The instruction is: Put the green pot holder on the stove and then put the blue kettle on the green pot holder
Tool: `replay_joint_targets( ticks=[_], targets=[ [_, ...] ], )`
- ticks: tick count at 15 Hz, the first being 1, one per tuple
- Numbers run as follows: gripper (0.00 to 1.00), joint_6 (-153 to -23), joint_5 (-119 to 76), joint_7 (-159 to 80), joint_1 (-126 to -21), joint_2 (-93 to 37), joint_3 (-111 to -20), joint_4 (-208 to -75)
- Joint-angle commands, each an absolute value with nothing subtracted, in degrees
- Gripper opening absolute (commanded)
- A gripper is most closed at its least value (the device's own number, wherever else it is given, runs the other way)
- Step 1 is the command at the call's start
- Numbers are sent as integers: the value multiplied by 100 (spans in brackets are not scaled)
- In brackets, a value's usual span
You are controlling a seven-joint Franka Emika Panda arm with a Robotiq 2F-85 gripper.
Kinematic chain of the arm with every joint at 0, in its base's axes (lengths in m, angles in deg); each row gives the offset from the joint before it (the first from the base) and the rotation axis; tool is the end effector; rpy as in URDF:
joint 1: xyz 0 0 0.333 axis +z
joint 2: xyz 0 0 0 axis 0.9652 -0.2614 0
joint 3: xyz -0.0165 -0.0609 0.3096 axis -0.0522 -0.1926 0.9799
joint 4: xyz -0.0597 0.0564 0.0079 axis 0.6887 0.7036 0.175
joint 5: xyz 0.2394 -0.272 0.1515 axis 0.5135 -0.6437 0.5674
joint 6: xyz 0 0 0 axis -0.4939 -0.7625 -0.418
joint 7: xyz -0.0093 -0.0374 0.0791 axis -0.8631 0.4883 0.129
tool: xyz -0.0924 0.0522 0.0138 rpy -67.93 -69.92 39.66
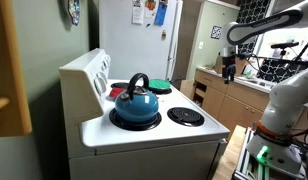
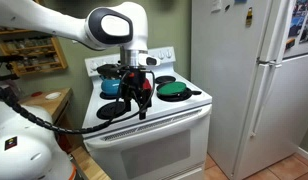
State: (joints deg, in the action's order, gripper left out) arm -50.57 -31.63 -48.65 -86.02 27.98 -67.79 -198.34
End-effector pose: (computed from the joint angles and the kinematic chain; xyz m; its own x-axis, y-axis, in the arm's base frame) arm 0.2954 -0.1179 0.4543 0.9631 -0.1435 -0.2278 -0.1166 -0.9850 0.1275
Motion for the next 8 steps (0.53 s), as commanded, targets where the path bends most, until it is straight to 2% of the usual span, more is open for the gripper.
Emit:
replay_joint_targets(
  ticks=[1, 6, 8],
  targets=[
    [100, -5036, -3202, -4819, -8509, 2801, -6854, -19825],
    [100, -5036, -3201, -4819, -8509, 2799, -6854, -19825],
    [100, -5011, -2642, -4534, -8375, 2664, -6825, -19860]
  ],
)
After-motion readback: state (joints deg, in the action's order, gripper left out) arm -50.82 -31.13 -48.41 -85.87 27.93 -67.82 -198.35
